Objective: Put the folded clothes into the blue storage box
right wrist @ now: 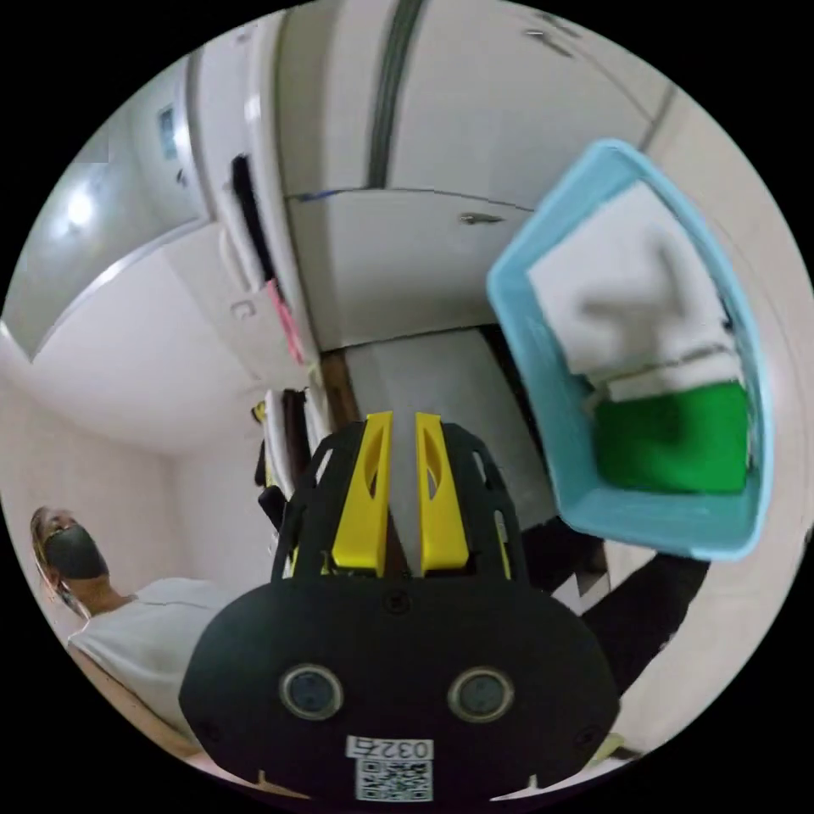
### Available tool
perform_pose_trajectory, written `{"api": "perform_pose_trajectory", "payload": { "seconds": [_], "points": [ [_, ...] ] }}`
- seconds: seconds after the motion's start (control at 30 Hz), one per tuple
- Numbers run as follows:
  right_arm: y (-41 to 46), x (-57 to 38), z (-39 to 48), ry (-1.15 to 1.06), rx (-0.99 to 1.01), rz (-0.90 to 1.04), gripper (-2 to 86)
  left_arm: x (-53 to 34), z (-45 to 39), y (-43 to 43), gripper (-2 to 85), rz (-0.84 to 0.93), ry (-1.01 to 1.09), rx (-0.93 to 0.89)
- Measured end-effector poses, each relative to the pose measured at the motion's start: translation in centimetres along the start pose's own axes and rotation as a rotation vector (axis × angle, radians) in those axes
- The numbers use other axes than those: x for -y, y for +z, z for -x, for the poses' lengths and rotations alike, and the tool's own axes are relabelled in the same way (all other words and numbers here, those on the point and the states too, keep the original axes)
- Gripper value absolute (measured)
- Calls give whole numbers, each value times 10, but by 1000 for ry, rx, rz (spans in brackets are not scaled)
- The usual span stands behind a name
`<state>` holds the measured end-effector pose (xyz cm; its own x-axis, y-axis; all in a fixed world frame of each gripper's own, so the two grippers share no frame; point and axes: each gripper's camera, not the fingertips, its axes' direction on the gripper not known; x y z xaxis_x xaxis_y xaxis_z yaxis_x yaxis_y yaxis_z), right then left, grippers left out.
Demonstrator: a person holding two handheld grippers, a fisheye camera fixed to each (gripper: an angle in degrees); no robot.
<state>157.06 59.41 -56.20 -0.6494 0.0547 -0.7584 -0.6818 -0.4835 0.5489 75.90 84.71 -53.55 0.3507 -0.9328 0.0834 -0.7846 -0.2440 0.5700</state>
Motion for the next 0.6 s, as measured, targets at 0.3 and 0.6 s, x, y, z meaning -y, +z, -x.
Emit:
{"api": "perform_pose_trajectory", "payload": {
  "seconds": [0.3, 0.6],
  "points": [
    [144, -19, 177, -388, 213, 406, 77, -137, -20, -151, -9, -472, -187, 33],
    [284, -98, 244, -545, 102, 598, 91, -294, -16, -173, 7, -767, -513, 89]
  ]
}}
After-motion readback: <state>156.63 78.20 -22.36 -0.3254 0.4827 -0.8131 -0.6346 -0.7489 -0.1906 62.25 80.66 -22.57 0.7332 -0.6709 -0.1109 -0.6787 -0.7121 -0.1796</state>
